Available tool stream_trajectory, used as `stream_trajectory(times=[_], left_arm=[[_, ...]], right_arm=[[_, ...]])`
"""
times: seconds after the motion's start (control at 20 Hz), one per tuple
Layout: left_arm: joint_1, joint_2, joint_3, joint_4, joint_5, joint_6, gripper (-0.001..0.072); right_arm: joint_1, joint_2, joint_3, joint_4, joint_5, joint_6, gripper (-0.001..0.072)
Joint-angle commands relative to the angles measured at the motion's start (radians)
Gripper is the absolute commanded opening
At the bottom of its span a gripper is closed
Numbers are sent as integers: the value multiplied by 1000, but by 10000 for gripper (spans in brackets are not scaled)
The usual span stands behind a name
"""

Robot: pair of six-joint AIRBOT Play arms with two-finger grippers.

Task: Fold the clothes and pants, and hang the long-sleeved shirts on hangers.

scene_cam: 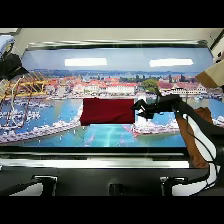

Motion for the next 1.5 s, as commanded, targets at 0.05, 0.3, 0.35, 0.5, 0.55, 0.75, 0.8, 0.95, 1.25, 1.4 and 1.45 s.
stream_trajectory(times=[0.05, 0.3, 0.35, 0.5, 0.55, 0.75, 0.8, 0.95, 1.25, 1.4, 1.45], left_arm=[[0, 0, 1, 0, 1, 1, 18], [2, 0, 1, 0, 1, 11, 19], [2, 0, 1, 0, 1, 11, 18], [2, 0, 1, 0, 1, 11, 19], [2, 0, 1, 0, 1, 11, 19], [2, 0, 1, 0, 0, 11, 19], [2, 0, 1, 0, 0, 11, 19], [2, 0, 1, 0, 0, 11, 19], [2, 0, 1, 0, -7, 8, 19], [2, 0, 1, 0, -23, 8, 19], [0, 0, 1, 0, -28, 8, 19]], right_arm=[[72, -35, 3, 29, 90, -10, 160], [-18, 49, 227, -5, 100, 63, 25], [-66, 50, 303, -37, 82, 113, 25], [-218, 50, 483, -163, 25, 241, 24], [-268, 50, 525, -204, -2, 294, 24], [-457, 112, 586, -350, -75, 467, 24], [-491, 138, 586, -402, -87, 511, 24], [-580, 219, 586, -583, -146, 642, 22], [-657, 320, 586, -739, -350, 770, 22], [-655, 321, 586, -767, -487, 823, 22], [-655, 321, 586, -791, -529, 838, 22]])
